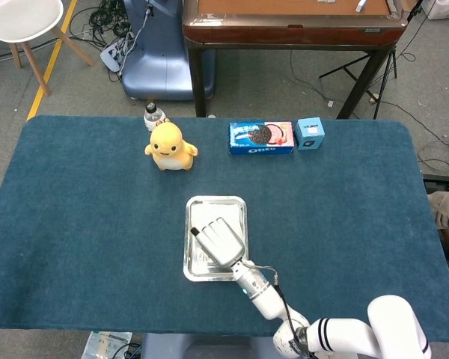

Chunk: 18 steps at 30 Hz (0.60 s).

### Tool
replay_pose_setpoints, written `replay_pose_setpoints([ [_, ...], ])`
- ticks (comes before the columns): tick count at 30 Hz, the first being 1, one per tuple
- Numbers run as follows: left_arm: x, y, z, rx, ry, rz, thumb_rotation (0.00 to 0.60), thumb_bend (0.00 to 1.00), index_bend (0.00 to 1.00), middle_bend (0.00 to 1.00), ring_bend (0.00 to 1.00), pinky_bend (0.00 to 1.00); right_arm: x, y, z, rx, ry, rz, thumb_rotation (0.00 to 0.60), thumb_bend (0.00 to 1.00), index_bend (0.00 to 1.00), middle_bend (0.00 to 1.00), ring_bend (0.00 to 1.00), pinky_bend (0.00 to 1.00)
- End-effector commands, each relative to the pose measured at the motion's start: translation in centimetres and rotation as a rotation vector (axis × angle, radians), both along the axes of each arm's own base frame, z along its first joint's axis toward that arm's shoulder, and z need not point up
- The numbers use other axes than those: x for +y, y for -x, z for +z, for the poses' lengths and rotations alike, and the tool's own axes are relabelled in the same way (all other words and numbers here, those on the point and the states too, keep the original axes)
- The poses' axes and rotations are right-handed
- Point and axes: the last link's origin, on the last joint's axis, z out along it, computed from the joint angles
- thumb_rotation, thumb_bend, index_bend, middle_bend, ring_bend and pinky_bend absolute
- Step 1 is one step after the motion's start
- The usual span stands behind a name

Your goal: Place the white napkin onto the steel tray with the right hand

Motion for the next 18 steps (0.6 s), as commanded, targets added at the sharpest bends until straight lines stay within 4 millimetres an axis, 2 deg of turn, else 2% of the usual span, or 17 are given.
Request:
replay_pose_setpoints([
  [1, 0.0, 0.0, 0.0, 0.001, 0.0, 0.001, 0.6, 0.48, 0.33, 0.28, 0.22, 0.36, 0.1, 0.2, 0.2, 0.002, -0.015, -0.007, 0.6, 0.27, 0.52, 1.0, 1.0, 1.0],
  [7, 0.0, 0.0, -0.1, 0.004, 0.007, -0.001, 0.6, 0.48, 0.34, 0.28, 0.22, 0.36, 0.3, 0.3, 0.7, 0.001, -0.036, -0.021, 0.6, 0.26, 0.46, 1.0, 1.0, 1.0],
  [18, 0.0, 0.1, -0.1, 0.007, 0.011, 0.009, 0.6, 0.48, 0.34, 0.28, 0.22, 0.36, 0.7, 0.3, 2.0, -0.014, -0.12, -0.073, 0.6, 0.16, 0.39, 1.0, 1.0, 1.0],
])
